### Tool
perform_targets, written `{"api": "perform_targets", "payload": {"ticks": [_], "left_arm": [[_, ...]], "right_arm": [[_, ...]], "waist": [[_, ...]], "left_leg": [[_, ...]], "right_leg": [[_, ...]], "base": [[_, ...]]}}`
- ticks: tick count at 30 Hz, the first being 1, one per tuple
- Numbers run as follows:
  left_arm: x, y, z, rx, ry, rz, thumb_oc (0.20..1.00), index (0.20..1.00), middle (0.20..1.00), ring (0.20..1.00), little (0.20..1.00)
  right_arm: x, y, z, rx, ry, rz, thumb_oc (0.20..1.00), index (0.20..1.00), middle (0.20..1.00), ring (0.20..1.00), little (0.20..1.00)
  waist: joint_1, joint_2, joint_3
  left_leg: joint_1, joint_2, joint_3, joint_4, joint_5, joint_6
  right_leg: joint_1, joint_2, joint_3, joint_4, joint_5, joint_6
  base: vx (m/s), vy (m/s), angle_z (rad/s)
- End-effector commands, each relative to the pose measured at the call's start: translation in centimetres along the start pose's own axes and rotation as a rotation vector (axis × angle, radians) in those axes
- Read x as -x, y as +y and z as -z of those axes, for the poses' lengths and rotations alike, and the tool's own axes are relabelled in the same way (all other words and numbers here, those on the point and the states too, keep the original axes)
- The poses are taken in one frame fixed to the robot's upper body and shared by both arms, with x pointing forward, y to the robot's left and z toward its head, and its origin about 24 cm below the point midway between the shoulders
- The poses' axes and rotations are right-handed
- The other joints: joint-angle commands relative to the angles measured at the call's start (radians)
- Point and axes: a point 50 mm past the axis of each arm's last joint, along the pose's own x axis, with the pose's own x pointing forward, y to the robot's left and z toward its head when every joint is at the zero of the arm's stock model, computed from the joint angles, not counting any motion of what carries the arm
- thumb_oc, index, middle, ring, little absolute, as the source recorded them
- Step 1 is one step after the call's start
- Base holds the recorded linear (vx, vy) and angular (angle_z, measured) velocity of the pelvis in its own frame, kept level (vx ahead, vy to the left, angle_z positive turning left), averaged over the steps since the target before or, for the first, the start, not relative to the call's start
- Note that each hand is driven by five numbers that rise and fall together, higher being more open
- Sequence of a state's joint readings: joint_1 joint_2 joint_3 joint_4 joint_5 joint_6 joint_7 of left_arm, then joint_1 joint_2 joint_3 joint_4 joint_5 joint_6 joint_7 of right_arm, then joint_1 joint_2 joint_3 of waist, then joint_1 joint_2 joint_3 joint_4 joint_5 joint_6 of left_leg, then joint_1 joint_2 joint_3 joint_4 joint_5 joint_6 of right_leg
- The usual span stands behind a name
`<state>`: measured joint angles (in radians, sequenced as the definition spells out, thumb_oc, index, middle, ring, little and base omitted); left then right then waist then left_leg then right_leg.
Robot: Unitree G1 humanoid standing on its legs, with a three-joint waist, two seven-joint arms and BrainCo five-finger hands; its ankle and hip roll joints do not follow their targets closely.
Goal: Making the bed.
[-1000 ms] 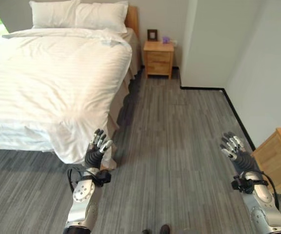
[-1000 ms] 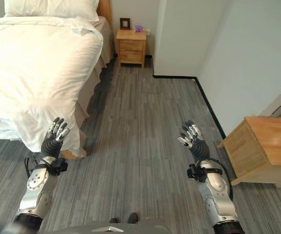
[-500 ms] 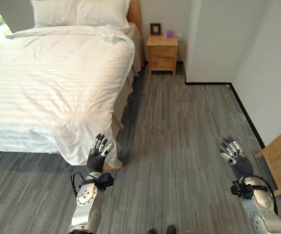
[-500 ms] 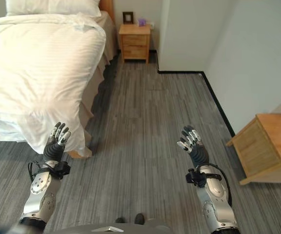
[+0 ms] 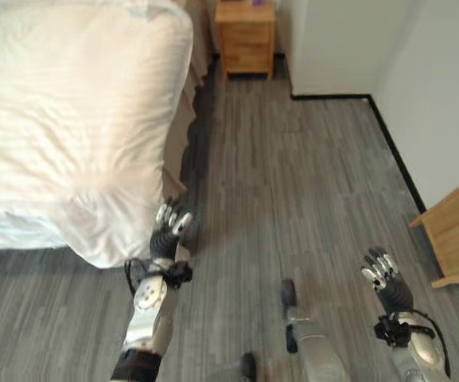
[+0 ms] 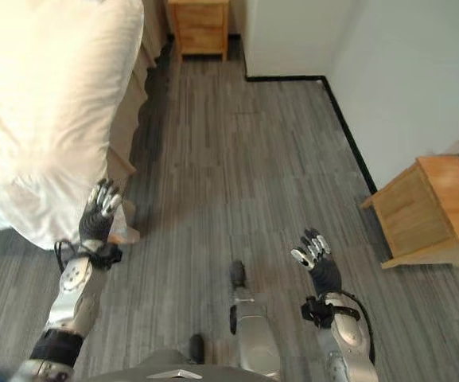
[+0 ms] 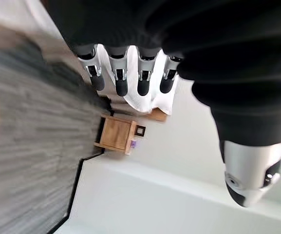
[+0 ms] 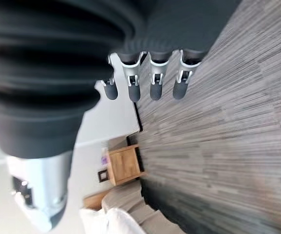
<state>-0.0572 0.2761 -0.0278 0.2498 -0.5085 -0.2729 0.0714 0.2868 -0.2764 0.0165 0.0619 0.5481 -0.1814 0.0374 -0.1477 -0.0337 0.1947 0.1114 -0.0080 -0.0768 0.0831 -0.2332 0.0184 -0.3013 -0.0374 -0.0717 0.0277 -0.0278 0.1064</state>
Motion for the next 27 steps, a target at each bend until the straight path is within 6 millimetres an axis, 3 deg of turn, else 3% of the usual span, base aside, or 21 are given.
{"api": "perform_targets", "payload": {"ticks": [1,2,3,4,5,7,9,10,11,12,13,14,16,17,18,20,21,22,23,25,27], "left_arm": [[0.8,2.3,-2.0,-0.02,-0.095,-0.029,1.0,1.0,1.0,1.0,1.0],[0.8,2.3,-2.1,-0.02,-0.095,-0.029,1.0,1.0,1.0,1.0,1.0],[1.3,2.7,-2.2,0.049,-0.104,-0.053,1.0,1.0,1.0,1.0,1.0],[1.3,2.7,-2.2,0.048,-0.104,-0.052,1.0,1.0,1.0,1.0,1.0],[1.4,2.9,-2.4,0.035,-0.105,-0.047,1.0,1.0,1.0,1.0,1.0],[1.4,2.9,-2.4,0.034,-0.105,-0.047,1.0,1.0,1.0,1.0,1.0],[1.2,3.0,-2.2,0.043,-0.099,-0.05,1.0,1.0,1.0,1.0,1.0],[1.3,3.1,-2.1,0.033,-0.093,-0.052,1.0,1.0,1.0,1.0,1.0],[1.3,3.1,-2.1,0.033,-0.093,-0.052,1.0,1.0,1.0,1.0,1.0],[1.4,3.3,-1.9,0.025,-0.086,-0.056,1.0,1.0,1.0,1.0,1.0],[1.7,3.5,-1.7,0.016,-0.079,-0.059,1.0,1.0,1.0,1.0,1.0],[1.9,3.7,-1.7,0.01,-0.083,-0.069,1.0,1.0,1.0,1.0,1.0],[2.1,4.0,-1.7,0.009,-0.084,-0.082,1.0,1.0,1.0,1.0,1.0],[2.2,3.9,-2.1,-0.006,-0.1,-0.076,1.0,1.0,1.0,1.0,1.0],[2.5,4.3,-2.3,-0.023,-0.104,-0.079,1.0,1.0,1.0,1.0,1.0],[2.7,4.3,-2.1,-0.03,-0.093,-0.077,1.0,1.0,1.0,1.0,1.0],[2.7,4.4,-1.9,-0.041,-0.08,-0.085,1.0,1.0,1.0,1.0,1.0],[2.2,4.5,-2.6,-0.039,-0.111,-0.109,1.0,1.0,1.0,1.0,1.0],[2.2,4.8,-3.2,-0.036,-0.137,-0.124,1.0,1.0,1.0,1.0,1.0],[2.2,5.5,-3.5,-0.066,-0.141,-0.146,1.0,1.0,1.0,1.0,1.0],[2.2,5.6,-3.8,-0.075,-0.144,-0.145,1.0,1.0,1.0,1.0,1.0]], "right_arm": [[-1.9,-0.6,-3.5,0.044,-0.153,-0.035,1.0,1.0,1.0,1.0,1.0],[-1.9,-0.6,-3.5,0.044,-0.153,-0.036,1.0,1.0,1.0,1.0,1.0],[-1.9,-1.0,-4.5,0.02,-0.201,-0.026,1.0,1.0,1.0,1.0,1.0],[-1.9,-1.0,-4.5,0.019,-0.201,-0.026,1.0,1.0,1.0,1.0,1.0],[-1.9,-2.1,-5.3,0.06,-0.229,0.024,1.0,1.0,1.0,1.0,1.0],[-1.9,-2.1,-5.3,0.06,-0.229,0.024,1.0,1.0,1.0,1.0,1.0],[-2.4,-2.1,-6.6,0.084,-0.277,0.022,1.0,1.0,1.0,1.0,1.0],[-2.5,-1.9,-7.1,0.09,-0.295,0.007,1.0,1.0,1.0,1.0,1.0],[-2.5,-1.9,-7.1,0.09,-0.295,0.007,1.0,1.0,1.0,1.0,1.0],[-2.6,-1.8,-7.2,0.102,-0.298,-0.005,1.0,1.0,1.0,1.0,1.0],[-2.9,-1.4,-7.2,0.128,-0.295,-0.026,1.0,1.0,1.0,1.0,1.0],[-3.0,-1.1,-7.2,0.131,-0.297,-0.041,1.0,1.0,1.0,1.0,1.0],[-3.2,-1.0,-7.3,0.133,-0.303,-0.043,1.0,1.0,1.0,1.0,1.0],[-3.1,-0.6,-7.3,0.131,-0.304,-0.055,1.0,1.0,1.0,1.0,1.0],[-3.1,-0.2,-7.2,0.13,-0.303,-0.075,1.0,1.0,1.0,1.0,1.0],[-2.9,-0.1,-6.9,0.127,-0.292,-0.087,1.0,1.0,1.0,1.0,1.0],[-3.0,0.0,-6.7,0.134,-0.284,-0.086,1.0,1.0,1.0,1.0,1.0],[-3.5,0.8,-6.5,0.106,-0.29,-0.09,1.0,1.0,1.0,1.0,1.0],[-3.6,1.4,-6.4,0.078,-0.293,-0.112,1.0,1.0,1.0,1.0,1.0],[-3.6,1.8,-6.1,0.116,-0.277,-0.136,1.0,1.0,1.0,1.0,1.0],[-3.5,2.0,-6.0,0.125,-0.271,-0.139,1.0,1.0,1.0,1.0,1.0]], "waist": [[-0.013,0.022,-0.091],[-0.015,0.018,-0.093],[0.012,-0.01,-0.076],[0.011,-0.013,-0.077],[0.07,-0.048,-0.03],[0.068,-0.05,-0.033],[0.108,-0.059,-0.018],[0.119,-0.058,-0.02],[0.119,-0.059,-0.021],[0.135,-0.056,-0.025],[0.163,-0.046,-0.035],[0.183,-0.039,-0.045],[0.198,-0.031,-0.06],[0.212,-0.04,-0.073],[0.218,-0.048,-0.083],[0.218,-0.05,-0.094],[0.227,-0.064,-0.106],[0.235,-0.065,-0.098],[0.23,-0.051,-0.081],[0.216,-0.013,-0.068],[0.2,-0.006,-0.057]], "left_leg": [[0.16,0.102,0.042,0.282,0.325,-0.126],[0.155,0.098,0.039,0.284,0.328,-0.126],[0.005,0.11,0.077,0.582,0.408,-0.122],[0.002,0.106,0.076,0.582,0.411,-0.121],[-0.177,0.146,0.149,0.726,0.362,-0.08],[-0.183,0.144,0.148,0.727,0.364,-0.079],[-0.321,0.142,0.196,0.562,0.311,-0.07],[-0.341,0.123,0.208,0.464,0.314,-0.067],[-0.341,0.121,0.209,0.461,0.315,-0.067],[-0.368,0.098,0.207,0.375,0.318,-0.063],[-0.369,0.044,0.167,0.189,0.323,-0.049],[-0.361,0.004,0.121,0.086,0.354,-0.052],[-0.375,-0.007,0.102,0.024,0.394,-0.062],[-0.366,-0.014,0.128,0.014,0.401,-0.062],[-0.344,-0.02,0.127,0.023,0.356,-0.037],[-0.336,-0.024,0.136,0.026,0.357,-0.026],[-0.316,-0.038,0.144,0.012,0.35,-0.012],[-0.258,-0.04,0.164,-0.024,0.326,0.016],[-0.209,-0.03,0.169,-0.048,0.312,0.03],[-0.13,-0.004,0.176,-0.08,0.284,0.043],[-0.088,-0.005,0.17,-0.096,0.271,0.046]], "right_leg": [[0.054,0.051,-0.029,-0.001,0.207,-0.031],[0.052,0.047,-0.029,-0.003,0.209,-0.031],[0.161,0.057,-0.03,-0.037,0.166,-0.085],[0.16,0.053,-0.03,-0.038,0.168,-0.085],[0.294,0.057,0.007,-0.076,0.106,-0.121],[0.289,0.054,0.006,-0.077,0.108,-0.121],[0.372,0.036,0.023,-0.075,0.069,-0.11],[0.39,0.031,0.033,-0.073,0.047,-0.107],[0.389,0.03,0.034,-0.072,0.047,-0.106],[0.417,0.029,0.041,-0.071,0.032,-0.102],[0.471,0.037,0.072,-0.078,0.003,-0.093],[0.497,0.051,0.097,-0.084,-0.015,-0.091],[0.527,0.064,0.111,-0.089,-0.024,-0.09],[0.562,0.055,0.13,-0.075,-0.04,-0.086],[0.583,0.042,0.134,-0.068,-0.068,-0.073],[0.572,0.028,0.126,-0.04,-0.045,-0.062],[0.558,0.008,0.121,0.022,0.005,-0.032],[0.439,-0.013,0.105,0.307,0.169,0.046],[0.377,-0.014,0.077,0.438,0.218,0.064],[0.277,-0.041,-0.005,0.551,0.214,0.055],[0.229,-0.062,-0.031,0.579,0.178,0.042]], "base": [[0.6,-0.291,0.13],[0.59,-0.387,0.2],[0.39,-0.294,0.08],[0.86,-0.609,0.04],[0.45,-0.319,-0.2],[0.33,-0.188,0.2],[0.58,-0.068,0.16],[0.47,-0.002,-0.27],[0.37,0.034,-0.32],[0.57,0.073,-0.34],[0.8,0.106,-0.2],[0.61,0.087,-0.18],[0.56,0.033,-0.61],[0.82,0.059,-0.89],[0.72,0.096,-0.68],[0.37,0.082,-0.56],[0.51,0.117,-0.63],[0.68,0.177,-0.68],[0.64,0.201,-0.65],[0.42,0.154,-0.35],[0.42,0.074,0.18]]}}
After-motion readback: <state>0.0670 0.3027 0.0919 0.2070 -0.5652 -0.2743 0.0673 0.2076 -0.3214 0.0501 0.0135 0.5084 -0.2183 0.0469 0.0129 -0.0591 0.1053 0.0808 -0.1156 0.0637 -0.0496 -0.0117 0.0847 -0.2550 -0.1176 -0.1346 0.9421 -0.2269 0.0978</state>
